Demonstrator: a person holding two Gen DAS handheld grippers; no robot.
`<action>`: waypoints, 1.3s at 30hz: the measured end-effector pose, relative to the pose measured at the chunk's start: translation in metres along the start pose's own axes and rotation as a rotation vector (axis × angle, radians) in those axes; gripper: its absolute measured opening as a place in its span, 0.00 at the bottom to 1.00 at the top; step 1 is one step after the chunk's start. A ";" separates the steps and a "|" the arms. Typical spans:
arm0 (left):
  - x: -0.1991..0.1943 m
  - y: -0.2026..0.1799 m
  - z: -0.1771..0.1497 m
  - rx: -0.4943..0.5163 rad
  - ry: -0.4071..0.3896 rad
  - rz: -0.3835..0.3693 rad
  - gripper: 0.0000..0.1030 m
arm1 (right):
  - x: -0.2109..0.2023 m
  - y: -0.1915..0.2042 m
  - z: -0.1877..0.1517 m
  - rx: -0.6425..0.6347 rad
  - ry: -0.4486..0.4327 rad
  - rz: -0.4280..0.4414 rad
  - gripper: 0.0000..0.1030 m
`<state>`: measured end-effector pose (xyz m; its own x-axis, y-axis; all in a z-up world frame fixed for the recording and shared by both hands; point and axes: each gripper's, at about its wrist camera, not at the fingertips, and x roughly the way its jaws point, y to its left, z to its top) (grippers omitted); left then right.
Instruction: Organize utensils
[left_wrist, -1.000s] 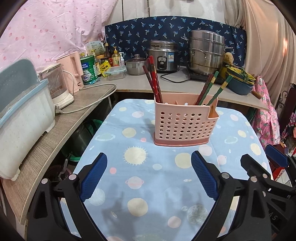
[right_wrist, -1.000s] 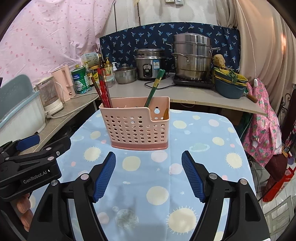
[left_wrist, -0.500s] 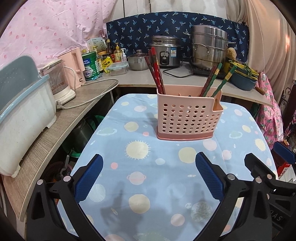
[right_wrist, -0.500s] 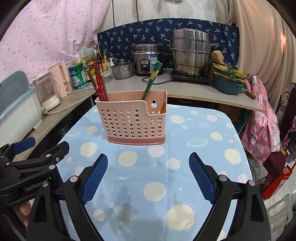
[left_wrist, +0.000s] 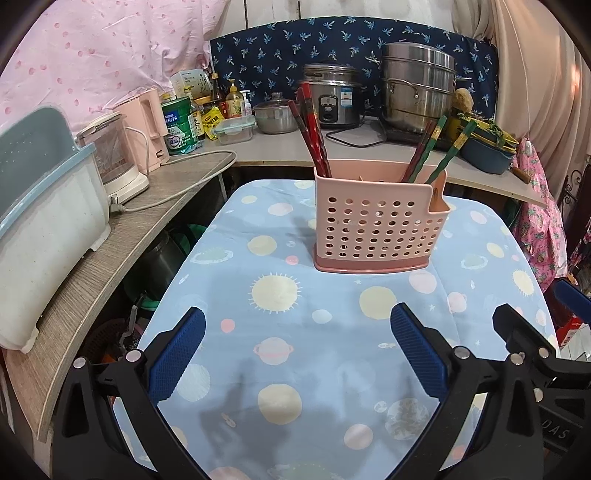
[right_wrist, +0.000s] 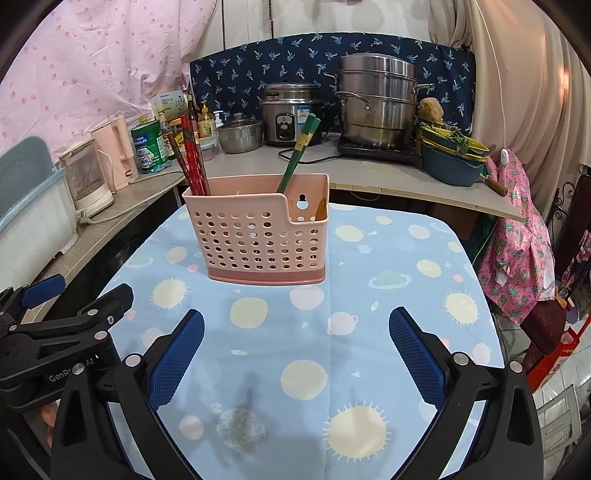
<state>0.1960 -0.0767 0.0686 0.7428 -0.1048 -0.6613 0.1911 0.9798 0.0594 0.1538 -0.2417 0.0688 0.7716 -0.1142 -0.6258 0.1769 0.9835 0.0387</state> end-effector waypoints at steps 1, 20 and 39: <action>0.001 0.000 0.000 -0.001 0.002 0.002 0.93 | 0.001 0.000 0.000 0.001 0.002 0.000 0.94; 0.009 0.004 -0.001 -0.005 -0.003 0.019 0.93 | 0.012 -0.003 -0.003 0.006 0.027 -0.020 0.94; 0.016 0.001 0.004 0.000 -0.024 0.030 0.93 | 0.015 -0.004 0.003 -0.004 0.012 -0.040 0.94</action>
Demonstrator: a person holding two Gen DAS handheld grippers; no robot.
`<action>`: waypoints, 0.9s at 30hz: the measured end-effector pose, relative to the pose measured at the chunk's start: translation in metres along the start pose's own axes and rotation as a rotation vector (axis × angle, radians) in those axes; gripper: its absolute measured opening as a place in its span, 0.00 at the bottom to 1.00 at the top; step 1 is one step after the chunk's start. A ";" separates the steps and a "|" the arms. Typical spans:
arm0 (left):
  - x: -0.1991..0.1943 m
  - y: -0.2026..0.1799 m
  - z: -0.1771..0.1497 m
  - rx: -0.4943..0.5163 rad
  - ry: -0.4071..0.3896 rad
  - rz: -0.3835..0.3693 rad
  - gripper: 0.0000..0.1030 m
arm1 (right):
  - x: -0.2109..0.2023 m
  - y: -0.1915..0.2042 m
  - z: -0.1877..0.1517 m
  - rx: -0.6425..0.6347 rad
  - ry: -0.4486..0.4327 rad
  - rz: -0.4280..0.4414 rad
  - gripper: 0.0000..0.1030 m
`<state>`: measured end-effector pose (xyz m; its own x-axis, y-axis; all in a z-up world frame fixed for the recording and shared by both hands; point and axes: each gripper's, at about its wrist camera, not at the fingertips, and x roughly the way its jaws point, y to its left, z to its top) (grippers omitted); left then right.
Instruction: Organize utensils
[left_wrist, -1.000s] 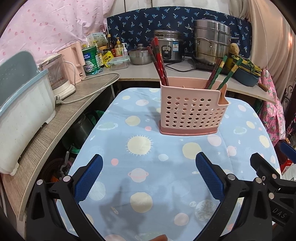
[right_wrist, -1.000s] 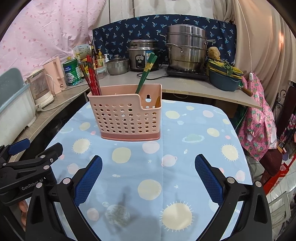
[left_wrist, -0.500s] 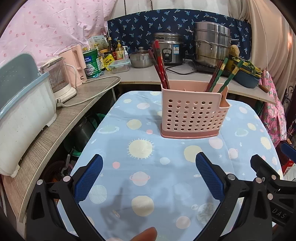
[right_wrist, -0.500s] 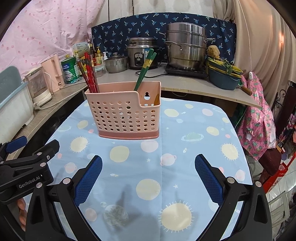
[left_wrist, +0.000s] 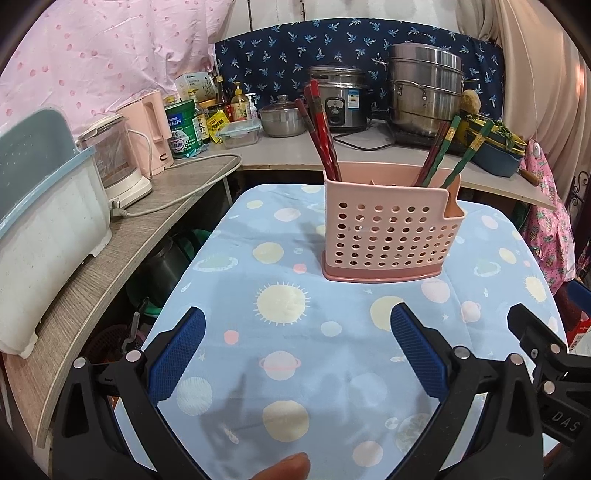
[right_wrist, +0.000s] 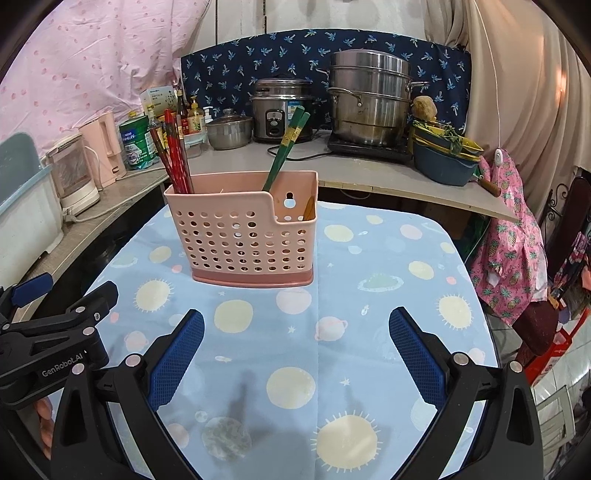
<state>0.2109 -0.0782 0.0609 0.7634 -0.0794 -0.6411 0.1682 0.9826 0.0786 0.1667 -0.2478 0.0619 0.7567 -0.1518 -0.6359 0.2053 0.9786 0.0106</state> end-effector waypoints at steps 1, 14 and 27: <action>0.001 -0.001 0.000 0.003 -0.002 0.001 0.93 | 0.000 0.000 0.000 -0.001 0.000 0.001 0.94; 0.003 -0.004 0.002 0.015 -0.007 0.002 0.93 | 0.006 0.001 0.001 -0.004 0.008 0.001 0.94; 0.004 -0.009 0.004 0.022 -0.015 -0.002 0.93 | 0.008 0.002 0.004 -0.006 0.006 -0.003 0.94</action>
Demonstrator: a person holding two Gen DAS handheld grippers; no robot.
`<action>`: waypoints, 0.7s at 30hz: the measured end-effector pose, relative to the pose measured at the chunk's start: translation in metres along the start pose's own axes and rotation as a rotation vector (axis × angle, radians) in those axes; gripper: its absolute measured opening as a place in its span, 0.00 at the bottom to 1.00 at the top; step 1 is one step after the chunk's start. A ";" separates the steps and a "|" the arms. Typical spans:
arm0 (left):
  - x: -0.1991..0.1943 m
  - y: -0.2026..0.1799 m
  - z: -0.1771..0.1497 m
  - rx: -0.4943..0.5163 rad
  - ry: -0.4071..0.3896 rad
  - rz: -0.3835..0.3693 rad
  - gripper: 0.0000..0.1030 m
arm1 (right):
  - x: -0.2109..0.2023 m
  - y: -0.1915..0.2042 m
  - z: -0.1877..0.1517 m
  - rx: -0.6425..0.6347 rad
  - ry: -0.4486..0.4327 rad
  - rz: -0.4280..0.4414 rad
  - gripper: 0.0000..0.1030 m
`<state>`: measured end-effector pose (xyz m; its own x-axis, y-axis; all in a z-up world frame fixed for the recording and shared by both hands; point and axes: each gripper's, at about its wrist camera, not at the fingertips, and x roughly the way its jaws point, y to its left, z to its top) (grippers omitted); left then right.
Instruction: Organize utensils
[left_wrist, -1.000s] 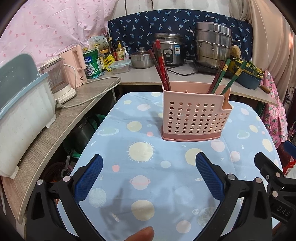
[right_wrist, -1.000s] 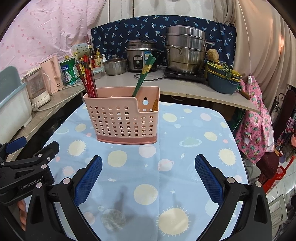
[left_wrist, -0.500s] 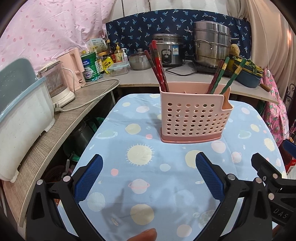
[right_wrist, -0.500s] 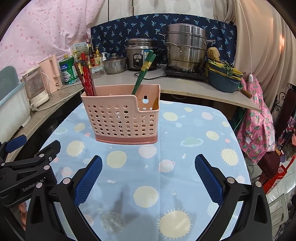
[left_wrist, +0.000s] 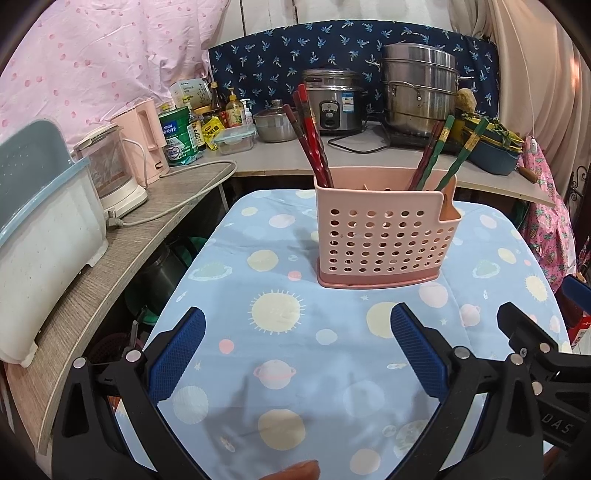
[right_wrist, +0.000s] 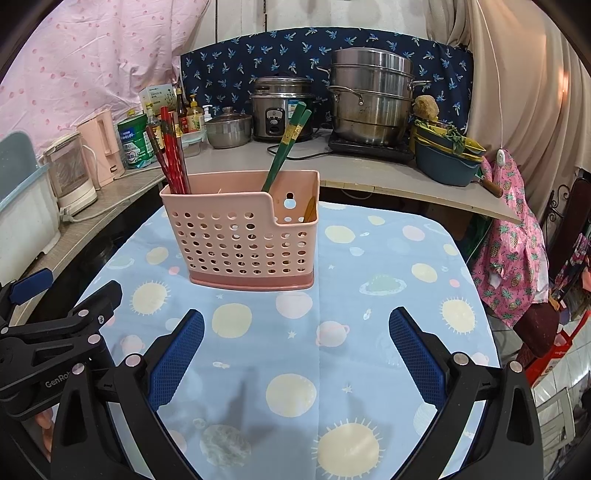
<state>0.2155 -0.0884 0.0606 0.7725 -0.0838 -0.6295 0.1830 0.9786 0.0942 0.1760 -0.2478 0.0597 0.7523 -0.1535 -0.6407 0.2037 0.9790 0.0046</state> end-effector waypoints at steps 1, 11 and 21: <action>0.000 0.000 0.000 0.001 0.000 0.000 0.93 | 0.000 0.000 0.000 0.001 0.000 0.000 0.94; 0.002 0.001 0.000 -0.006 0.005 0.004 0.93 | 0.002 -0.002 0.002 0.005 0.001 -0.003 0.94; 0.005 0.002 0.000 -0.012 0.012 -0.003 0.93 | 0.004 -0.003 0.002 0.009 0.001 -0.004 0.94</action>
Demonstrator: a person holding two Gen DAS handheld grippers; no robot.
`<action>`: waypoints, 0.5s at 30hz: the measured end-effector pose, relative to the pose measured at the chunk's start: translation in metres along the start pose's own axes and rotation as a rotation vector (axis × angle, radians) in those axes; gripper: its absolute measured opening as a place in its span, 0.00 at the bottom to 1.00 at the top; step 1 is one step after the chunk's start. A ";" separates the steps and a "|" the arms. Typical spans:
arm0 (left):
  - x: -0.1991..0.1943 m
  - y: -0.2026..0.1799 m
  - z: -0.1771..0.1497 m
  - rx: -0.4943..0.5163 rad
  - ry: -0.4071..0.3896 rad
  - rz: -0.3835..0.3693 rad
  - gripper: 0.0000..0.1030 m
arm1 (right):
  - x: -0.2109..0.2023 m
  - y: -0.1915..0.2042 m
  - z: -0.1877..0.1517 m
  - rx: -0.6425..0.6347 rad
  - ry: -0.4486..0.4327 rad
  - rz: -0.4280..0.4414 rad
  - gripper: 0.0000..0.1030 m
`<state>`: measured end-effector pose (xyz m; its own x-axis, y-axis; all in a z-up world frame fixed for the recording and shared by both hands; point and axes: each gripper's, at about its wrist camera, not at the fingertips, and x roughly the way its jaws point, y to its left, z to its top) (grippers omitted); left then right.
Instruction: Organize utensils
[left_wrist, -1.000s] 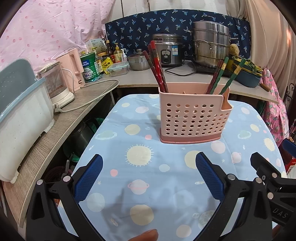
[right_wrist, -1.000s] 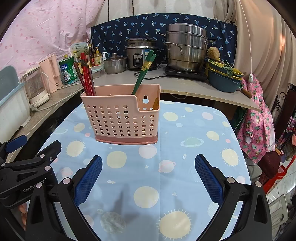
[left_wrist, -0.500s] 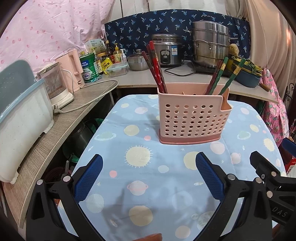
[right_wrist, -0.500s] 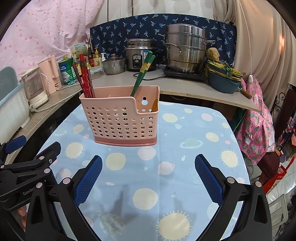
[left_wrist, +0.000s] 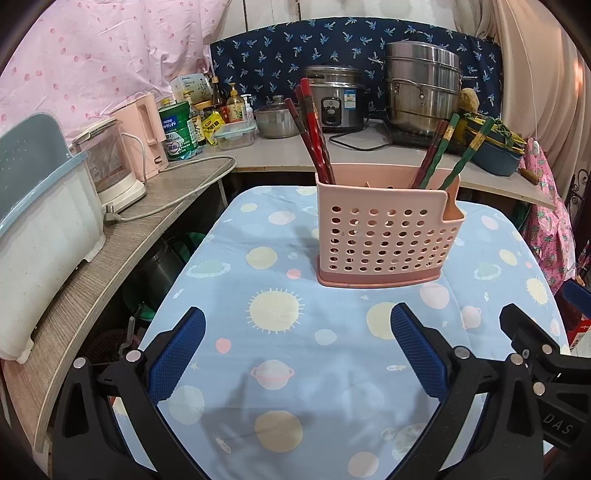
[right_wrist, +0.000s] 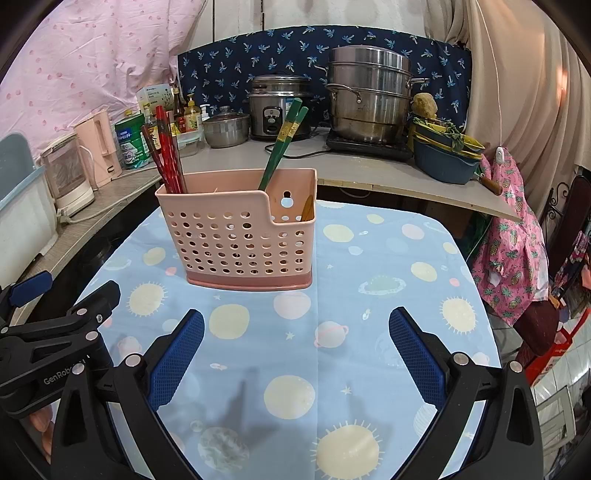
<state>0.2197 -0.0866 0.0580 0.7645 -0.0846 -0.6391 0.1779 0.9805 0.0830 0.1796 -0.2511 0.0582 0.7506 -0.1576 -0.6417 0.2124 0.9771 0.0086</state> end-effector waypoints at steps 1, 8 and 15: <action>0.000 0.000 0.000 0.000 0.000 -0.001 0.93 | 0.000 0.000 0.000 0.000 0.000 0.000 0.94; -0.001 0.000 -0.001 0.000 -0.001 -0.002 0.93 | 0.001 -0.002 -0.001 0.004 0.000 -0.002 0.94; -0.003 -0.004 0.001 0.000 -0.004 -0.003 0.93 | 0.000 -0.004 -0.002 0.008 -0.002 -0.006 0.94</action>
<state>0.2174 -0.0899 0.0601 0.7666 -0.0884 -0.6360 0.1804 0.9802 0.0812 0.1776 -0.2551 0.0567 0.7507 -0.1640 -0.6400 0.2218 0.9750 0.0104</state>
